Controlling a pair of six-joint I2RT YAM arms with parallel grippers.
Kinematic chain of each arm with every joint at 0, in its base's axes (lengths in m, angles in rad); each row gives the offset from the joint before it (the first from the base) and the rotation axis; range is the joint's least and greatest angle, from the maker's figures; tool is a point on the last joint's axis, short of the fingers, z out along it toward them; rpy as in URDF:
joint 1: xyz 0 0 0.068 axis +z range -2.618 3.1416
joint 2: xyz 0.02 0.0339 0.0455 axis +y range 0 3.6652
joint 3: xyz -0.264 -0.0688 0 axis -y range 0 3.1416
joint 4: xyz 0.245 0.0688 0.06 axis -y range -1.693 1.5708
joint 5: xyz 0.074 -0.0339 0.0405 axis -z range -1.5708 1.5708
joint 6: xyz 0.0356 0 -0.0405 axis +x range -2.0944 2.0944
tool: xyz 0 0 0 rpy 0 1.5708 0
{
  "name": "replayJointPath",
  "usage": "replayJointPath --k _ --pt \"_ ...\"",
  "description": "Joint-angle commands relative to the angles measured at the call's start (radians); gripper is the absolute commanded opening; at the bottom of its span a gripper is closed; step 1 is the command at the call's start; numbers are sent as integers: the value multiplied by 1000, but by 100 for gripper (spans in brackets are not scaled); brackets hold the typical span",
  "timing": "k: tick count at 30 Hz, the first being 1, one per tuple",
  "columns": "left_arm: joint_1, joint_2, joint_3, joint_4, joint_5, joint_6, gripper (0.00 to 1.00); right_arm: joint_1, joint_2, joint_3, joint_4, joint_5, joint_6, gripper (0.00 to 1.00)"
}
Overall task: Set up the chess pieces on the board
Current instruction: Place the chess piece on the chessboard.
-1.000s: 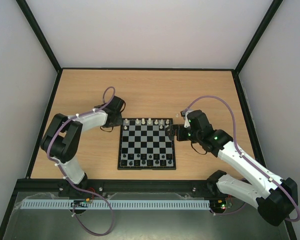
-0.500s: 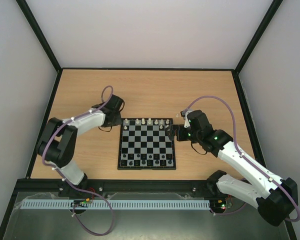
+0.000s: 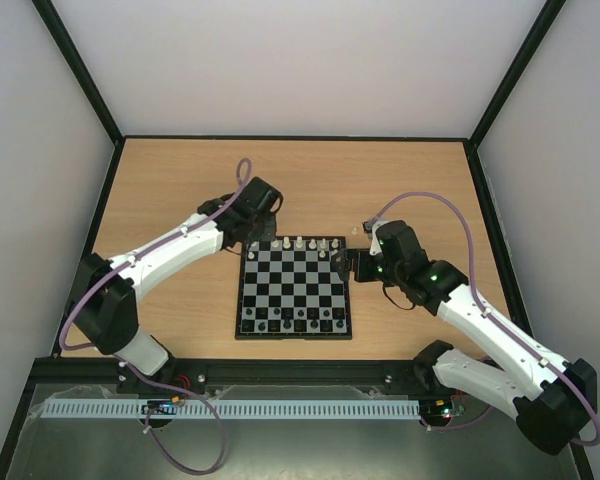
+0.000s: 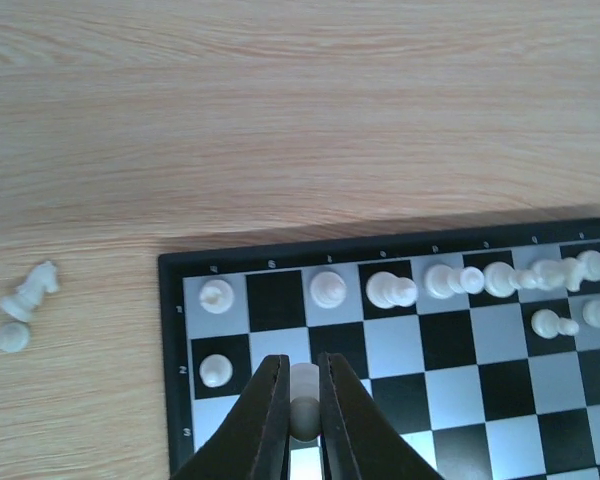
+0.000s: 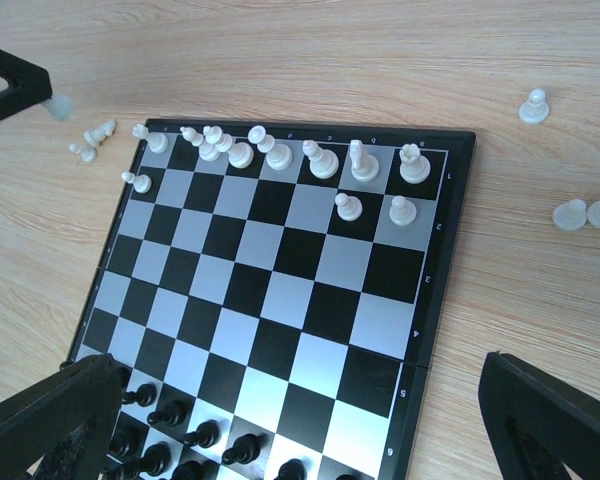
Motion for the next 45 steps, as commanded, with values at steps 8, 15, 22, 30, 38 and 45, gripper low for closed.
replayJointPath --k 8,15,22,30,38,45 --pt "-76 144 29 -42 -18 -26 7 5 -17 -9 -10 12 10 99" --pt "-81 203 15 -20 -38 -30 8 5 -16 -13 -6 5 9 98" --pt "-73 256 -2 -4 -57 -31 9 5 -15 -14 -4 -3 9 99" --pt "-48 272 -31 29 -48 -27 9 5 -14 -15 -4 -5 9 99" --pt "-42 274 -42 38 -41 -23 13 5 -14 -15 -4 -5 9 99" --pt "-42 264 -45 41 -29 -22 18 5 -14 -17 -3 -5 10 99"
